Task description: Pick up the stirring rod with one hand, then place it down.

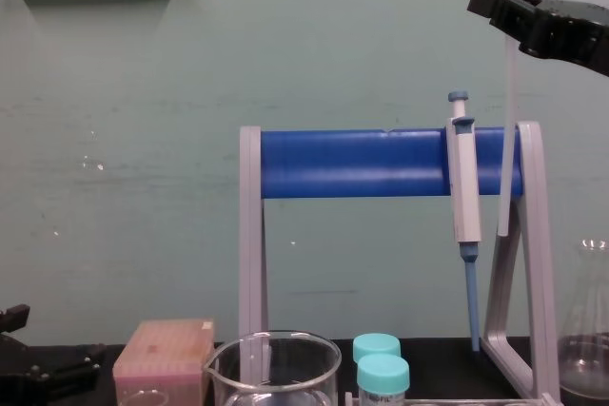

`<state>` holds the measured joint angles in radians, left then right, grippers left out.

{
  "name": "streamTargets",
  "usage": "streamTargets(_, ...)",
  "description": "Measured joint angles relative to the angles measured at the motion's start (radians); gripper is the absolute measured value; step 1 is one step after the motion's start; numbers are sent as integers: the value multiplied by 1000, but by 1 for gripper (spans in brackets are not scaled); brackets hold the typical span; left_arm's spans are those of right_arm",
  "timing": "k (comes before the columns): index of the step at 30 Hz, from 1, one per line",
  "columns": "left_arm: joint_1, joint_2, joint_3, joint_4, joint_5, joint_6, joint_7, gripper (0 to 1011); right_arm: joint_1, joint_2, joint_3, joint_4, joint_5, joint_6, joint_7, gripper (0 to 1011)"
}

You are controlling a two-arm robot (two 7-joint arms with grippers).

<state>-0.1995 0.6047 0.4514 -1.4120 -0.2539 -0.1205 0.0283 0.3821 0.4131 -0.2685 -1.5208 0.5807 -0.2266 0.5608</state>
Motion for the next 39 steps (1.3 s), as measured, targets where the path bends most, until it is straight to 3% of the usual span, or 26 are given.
streamTargets(18,0,0,0,0,0,0,0,1000,4,-1,-5,8,0,3,0,66)
streamTargets(28,0,0,0,0,0,0,0,1000,-27,19,-40,46,59,14,95,66)
streamTargets(39,0,0,0,0,0,0,0,1000,-66,28,-75,97,92,-6,145,66)
